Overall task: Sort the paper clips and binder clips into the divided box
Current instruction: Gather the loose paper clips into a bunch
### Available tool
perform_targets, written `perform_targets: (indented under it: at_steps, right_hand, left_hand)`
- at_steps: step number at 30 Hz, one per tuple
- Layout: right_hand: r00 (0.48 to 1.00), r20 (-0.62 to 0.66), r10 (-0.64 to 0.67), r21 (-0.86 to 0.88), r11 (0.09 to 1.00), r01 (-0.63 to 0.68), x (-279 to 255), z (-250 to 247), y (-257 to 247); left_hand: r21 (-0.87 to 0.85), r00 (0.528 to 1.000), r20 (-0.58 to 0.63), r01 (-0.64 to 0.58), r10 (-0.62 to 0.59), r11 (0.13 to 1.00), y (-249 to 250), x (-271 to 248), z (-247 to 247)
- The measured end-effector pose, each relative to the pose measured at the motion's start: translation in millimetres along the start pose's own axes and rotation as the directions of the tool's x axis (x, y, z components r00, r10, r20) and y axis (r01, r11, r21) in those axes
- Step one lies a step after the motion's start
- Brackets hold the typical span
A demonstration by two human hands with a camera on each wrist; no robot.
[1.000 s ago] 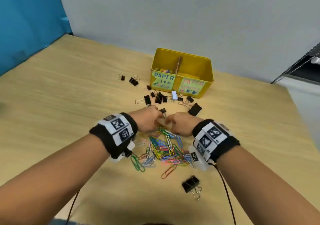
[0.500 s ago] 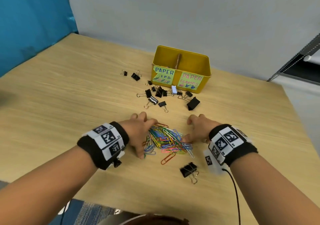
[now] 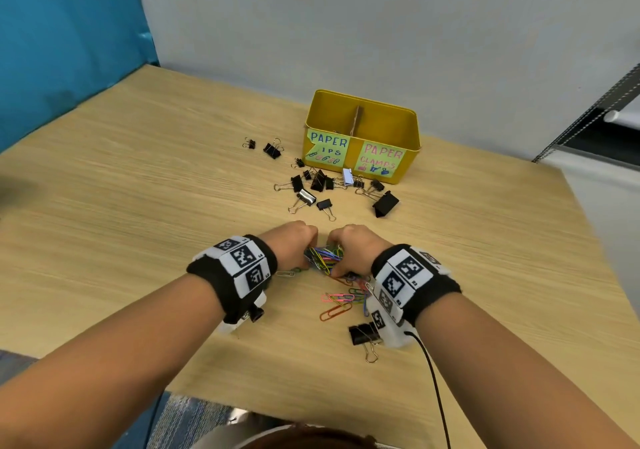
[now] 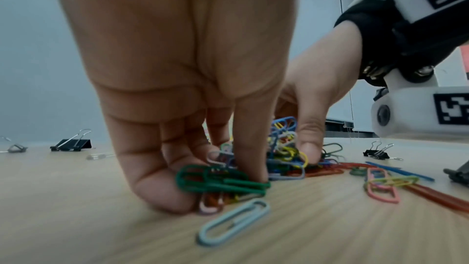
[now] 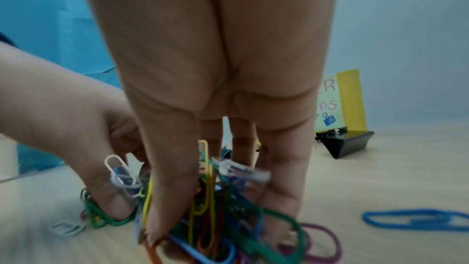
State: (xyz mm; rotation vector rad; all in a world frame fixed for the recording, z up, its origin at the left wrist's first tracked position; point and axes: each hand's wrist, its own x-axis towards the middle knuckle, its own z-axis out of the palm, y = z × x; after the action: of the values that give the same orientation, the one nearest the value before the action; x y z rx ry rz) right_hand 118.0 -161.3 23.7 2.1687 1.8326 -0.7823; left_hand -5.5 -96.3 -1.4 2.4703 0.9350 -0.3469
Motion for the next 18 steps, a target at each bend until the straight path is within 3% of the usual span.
perform_targets:
  at_steps: [6,9,13,18]
  right_hand:
    - [1.0,-0.013,0.022,0.235,0.972,-0.018,5,-12,26]
    - [0.999,-0.009,0.039,0.409,0.912,-0.032,10,-16,42]
    - [0.998,-0.016,0.057,0.638,0.77,-0.034,10,-29,54]
    - [0.998,-0.041,0.044,0.798,0.602,0.007,22,-56,63]
  left_hand:
    - [-0.121,0.992,-0.126,0.016,-0.031,0.993,-12,4,1]
    - [-0.237,0.991,-0.116,0.033,-0.062,0.971,-17,6,-8]
    - [-0.555,0.996,-0.028,0.053,-0.083,0.83,-25,11,-19]
    - [-0.753,0.996,-0.073,-0.025,-0.047,0.657,-28,21,-44]
